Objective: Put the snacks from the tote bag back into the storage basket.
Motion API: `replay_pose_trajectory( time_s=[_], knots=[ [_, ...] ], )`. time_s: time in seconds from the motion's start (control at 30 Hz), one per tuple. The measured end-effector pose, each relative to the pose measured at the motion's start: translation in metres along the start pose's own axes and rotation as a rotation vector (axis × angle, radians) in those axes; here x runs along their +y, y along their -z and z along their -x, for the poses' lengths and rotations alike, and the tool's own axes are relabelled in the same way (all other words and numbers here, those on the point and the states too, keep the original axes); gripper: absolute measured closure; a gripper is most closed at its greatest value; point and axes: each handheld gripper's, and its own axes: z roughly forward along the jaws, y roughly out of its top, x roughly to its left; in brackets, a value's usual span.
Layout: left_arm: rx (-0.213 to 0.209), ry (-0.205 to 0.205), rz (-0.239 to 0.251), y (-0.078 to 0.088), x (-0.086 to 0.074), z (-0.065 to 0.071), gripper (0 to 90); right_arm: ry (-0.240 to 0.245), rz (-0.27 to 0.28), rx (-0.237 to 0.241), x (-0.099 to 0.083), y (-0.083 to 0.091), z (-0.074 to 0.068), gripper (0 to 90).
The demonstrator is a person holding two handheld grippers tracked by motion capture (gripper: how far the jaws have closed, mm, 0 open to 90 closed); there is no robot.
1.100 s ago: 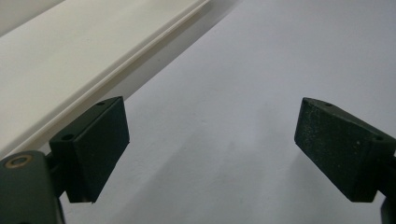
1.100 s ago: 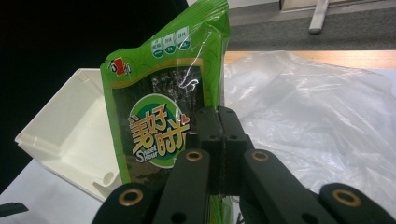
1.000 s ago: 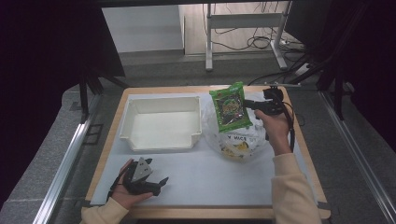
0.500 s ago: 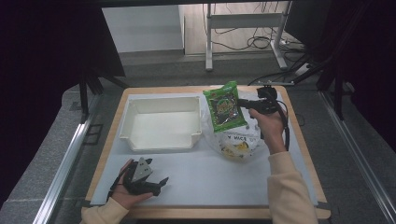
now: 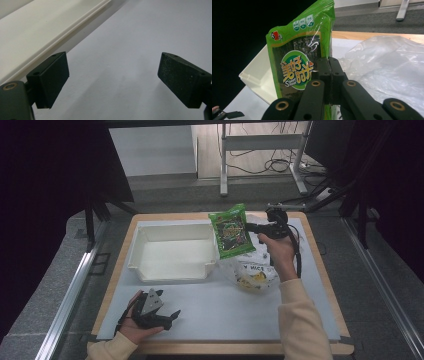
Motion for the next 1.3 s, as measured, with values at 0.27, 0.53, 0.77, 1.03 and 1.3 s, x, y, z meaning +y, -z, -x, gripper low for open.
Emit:
replay_pose_trajectory(
  time_s=[0.27, 0.53, 0.77, 1.03, 1.3],
  knots=[
    [0.001, -0.004, -0.003, 0.000, 0.000, 0.000, 10.1, 0.002, -0.003, 0.012, 0.002, -0.009, -0.007, 90.0],
    [-0.001, -0.003, -0.002, 0.000, 0.000, 0.000, 10.1, 0.003, -0.007, 0.033, 0.003, -0.017, -0.013, 90.0],
    [-0.001, -0.001, -0.001, 0.000, 0.000, -0.001, 10.1, 0.008, -0.012, 0.041, 0.003, -0.024, -0.018, 90.0],
    [0.002, -0.005, -0.001, 0.001, 0.000, -0.001, 10.1, 0.004, -0.014, 0.054, 0.002, -0.031, -0.022, 90.0],
    [0.000, 0.003, 0.006, 0.002, 0.000, -0.001, 10.2, 0.008, -0.031, 0.068, -0.002, -0.044, -0.029, 90.0]
  ],
)
